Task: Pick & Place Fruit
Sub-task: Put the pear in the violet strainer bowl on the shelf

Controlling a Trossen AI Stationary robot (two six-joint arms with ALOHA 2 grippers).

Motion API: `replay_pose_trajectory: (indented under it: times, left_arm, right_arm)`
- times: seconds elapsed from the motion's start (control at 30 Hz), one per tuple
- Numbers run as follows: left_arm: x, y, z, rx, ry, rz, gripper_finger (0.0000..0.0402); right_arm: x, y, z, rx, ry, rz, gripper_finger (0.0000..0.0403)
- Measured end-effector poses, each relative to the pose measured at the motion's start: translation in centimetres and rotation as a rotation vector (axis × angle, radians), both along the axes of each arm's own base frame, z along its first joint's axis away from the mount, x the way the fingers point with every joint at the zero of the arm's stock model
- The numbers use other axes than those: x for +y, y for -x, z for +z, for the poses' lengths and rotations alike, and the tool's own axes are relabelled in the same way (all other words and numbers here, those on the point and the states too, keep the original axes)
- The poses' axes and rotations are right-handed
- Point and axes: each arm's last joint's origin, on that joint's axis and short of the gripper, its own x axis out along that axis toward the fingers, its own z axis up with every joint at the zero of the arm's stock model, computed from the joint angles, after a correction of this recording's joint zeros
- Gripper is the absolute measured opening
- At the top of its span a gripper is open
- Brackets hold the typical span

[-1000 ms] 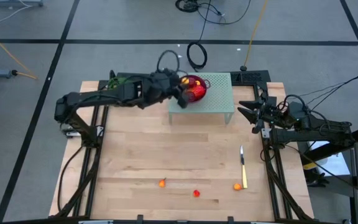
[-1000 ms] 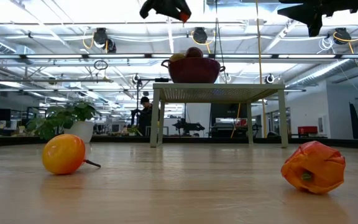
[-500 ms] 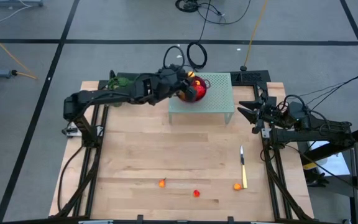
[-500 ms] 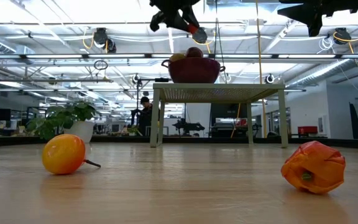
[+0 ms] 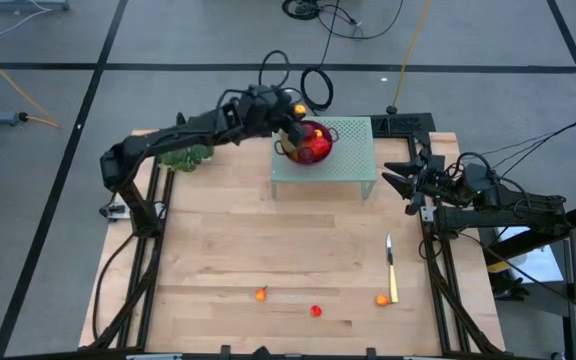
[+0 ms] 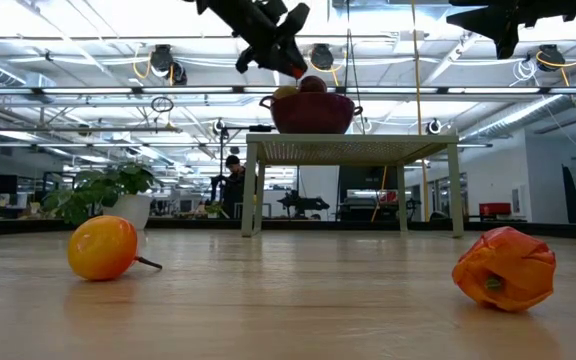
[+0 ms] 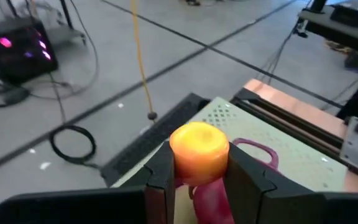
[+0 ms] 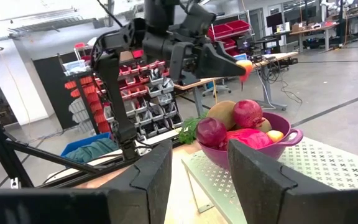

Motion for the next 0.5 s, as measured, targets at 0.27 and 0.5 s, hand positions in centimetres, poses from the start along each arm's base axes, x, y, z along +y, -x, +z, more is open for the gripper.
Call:
replay_pose_trajectory:
  times: [0.27, 0.5]
  left_arm:
    - [1.7, 0.9, -0.2, -0.009, 0.075, -0.089, 0.0093]
    - [4.0, 2.5, -0.9, 0.021, 0.175, -0.093, 0.0093]
  right_arm:
    - [0.0, 0.0, 0.0, -0.003, 0.0, -0.003, 0.0151]
    - [0.0, 0.0, 0.0, -0.003, 0.0, -0.005, 0.0151]
